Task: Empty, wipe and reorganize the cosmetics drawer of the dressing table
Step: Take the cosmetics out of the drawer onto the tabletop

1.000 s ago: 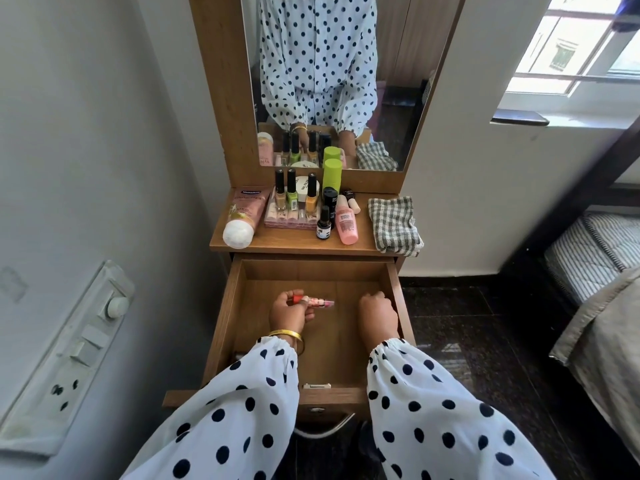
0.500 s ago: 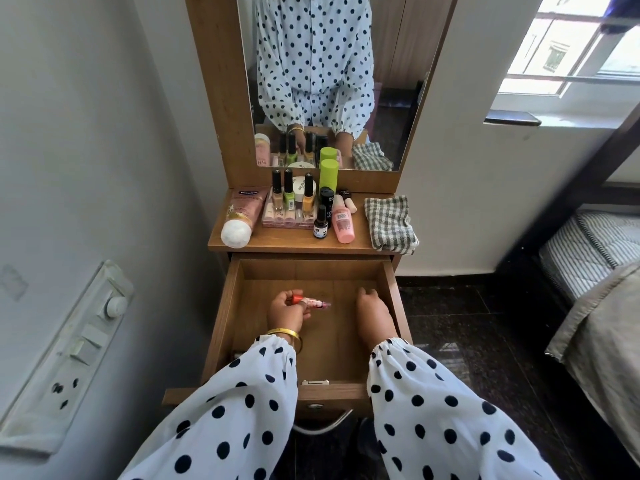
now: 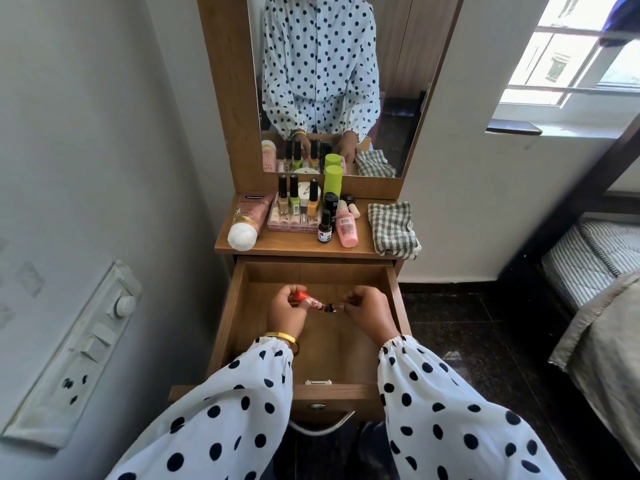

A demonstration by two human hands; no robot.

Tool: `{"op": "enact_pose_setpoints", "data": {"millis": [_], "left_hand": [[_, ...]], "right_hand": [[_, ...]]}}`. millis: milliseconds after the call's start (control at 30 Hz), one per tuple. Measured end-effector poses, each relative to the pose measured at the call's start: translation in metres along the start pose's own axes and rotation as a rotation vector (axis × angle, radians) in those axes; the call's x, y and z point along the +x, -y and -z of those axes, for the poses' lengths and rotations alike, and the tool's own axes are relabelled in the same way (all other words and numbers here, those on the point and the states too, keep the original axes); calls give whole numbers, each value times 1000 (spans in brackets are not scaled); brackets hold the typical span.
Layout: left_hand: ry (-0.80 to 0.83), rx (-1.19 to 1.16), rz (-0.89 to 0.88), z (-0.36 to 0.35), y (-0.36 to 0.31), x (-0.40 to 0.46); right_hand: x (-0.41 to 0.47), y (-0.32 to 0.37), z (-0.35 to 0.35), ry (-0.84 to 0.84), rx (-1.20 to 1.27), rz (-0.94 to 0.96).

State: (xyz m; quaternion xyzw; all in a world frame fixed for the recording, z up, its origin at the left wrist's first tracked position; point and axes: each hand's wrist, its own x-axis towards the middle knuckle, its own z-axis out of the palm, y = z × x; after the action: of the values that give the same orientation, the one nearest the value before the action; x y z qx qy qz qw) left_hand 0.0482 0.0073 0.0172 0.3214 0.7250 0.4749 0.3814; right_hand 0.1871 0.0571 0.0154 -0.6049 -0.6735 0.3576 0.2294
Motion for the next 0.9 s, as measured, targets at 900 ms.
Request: {"op": "enact_pose_setpoints", "data": {"millis": [900], "left_hand": [[-72,335,-486,31,-132,67]], "right_hand": [[74,157,52,-250,-384,486]]}}
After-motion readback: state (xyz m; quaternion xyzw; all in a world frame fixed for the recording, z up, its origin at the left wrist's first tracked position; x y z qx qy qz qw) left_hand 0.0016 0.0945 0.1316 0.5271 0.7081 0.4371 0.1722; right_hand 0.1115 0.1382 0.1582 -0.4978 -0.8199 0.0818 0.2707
